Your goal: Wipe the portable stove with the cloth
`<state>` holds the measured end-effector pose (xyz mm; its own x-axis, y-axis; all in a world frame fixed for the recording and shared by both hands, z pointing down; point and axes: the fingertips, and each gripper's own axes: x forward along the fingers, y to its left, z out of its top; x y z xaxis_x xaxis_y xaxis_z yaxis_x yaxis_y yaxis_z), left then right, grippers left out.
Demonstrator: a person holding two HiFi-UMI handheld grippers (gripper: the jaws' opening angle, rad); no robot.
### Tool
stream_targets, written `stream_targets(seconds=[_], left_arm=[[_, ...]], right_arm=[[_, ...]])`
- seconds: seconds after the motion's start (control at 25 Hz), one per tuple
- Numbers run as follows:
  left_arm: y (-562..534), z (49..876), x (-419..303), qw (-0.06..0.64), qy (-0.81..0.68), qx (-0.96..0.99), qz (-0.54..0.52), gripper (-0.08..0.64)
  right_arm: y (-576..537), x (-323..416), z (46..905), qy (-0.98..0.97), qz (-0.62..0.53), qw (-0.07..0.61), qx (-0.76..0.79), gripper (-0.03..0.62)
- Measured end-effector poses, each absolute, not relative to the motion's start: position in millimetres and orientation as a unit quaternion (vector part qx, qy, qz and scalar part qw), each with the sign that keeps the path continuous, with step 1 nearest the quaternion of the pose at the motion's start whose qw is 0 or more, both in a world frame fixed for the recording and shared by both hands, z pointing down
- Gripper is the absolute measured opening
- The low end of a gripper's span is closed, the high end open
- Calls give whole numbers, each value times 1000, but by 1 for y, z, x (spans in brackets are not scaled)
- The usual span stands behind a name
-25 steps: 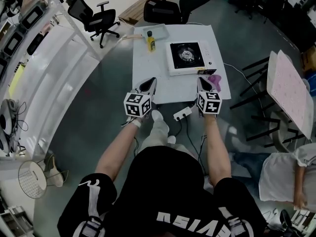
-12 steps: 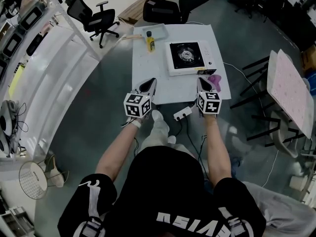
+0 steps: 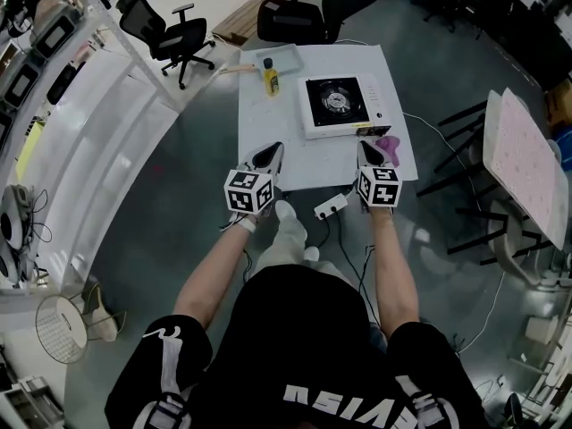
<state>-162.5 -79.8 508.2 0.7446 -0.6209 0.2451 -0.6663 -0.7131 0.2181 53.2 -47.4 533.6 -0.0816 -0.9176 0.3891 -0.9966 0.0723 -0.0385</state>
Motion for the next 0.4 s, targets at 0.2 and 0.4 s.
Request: stream_targets(seconds=[0.2,0.4], left_arm=[[-82,507,-160,147,-348,923,77,9],[-85,507,-164,149,-349,922,78,9]], right_arm=[[-48,55,534,-720,150,133,664,11],[-51,52,533,-720,151,132,664,10]])
